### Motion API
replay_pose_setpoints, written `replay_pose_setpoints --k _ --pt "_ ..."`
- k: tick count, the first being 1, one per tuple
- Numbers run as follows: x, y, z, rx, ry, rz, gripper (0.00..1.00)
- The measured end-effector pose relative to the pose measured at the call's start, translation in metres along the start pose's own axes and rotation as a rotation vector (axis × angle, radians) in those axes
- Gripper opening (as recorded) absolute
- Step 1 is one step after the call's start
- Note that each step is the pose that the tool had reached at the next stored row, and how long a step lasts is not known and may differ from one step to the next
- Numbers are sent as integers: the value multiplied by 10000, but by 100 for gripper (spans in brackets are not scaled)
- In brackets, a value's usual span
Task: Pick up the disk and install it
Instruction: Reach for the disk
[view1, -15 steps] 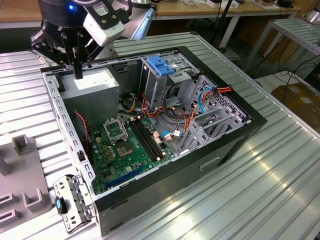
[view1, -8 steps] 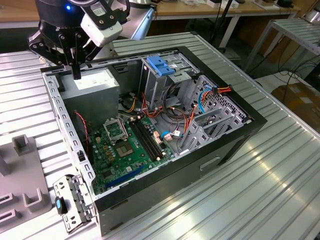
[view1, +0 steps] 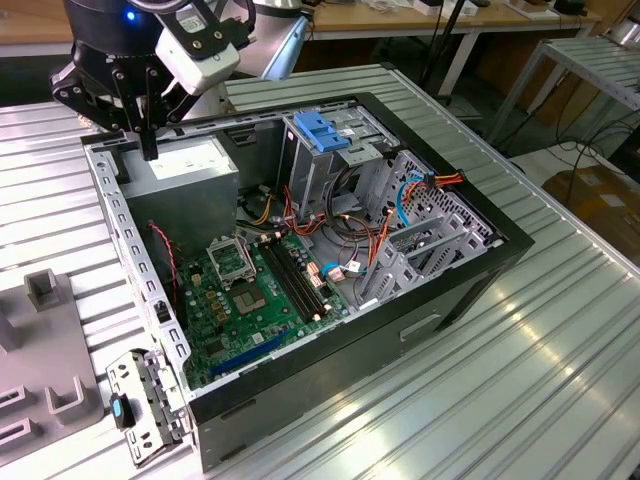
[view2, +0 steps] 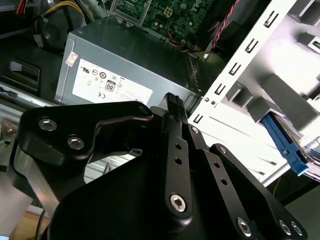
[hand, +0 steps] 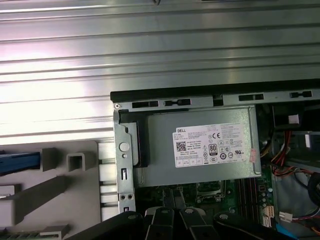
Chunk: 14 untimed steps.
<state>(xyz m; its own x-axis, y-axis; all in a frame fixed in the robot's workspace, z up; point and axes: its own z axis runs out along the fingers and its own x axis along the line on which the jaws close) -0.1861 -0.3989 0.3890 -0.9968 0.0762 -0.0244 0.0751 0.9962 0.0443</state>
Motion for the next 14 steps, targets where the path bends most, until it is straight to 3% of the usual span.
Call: replay_pose_setpoints --k 14 --pt "64 -5 6 0 0 0 11"
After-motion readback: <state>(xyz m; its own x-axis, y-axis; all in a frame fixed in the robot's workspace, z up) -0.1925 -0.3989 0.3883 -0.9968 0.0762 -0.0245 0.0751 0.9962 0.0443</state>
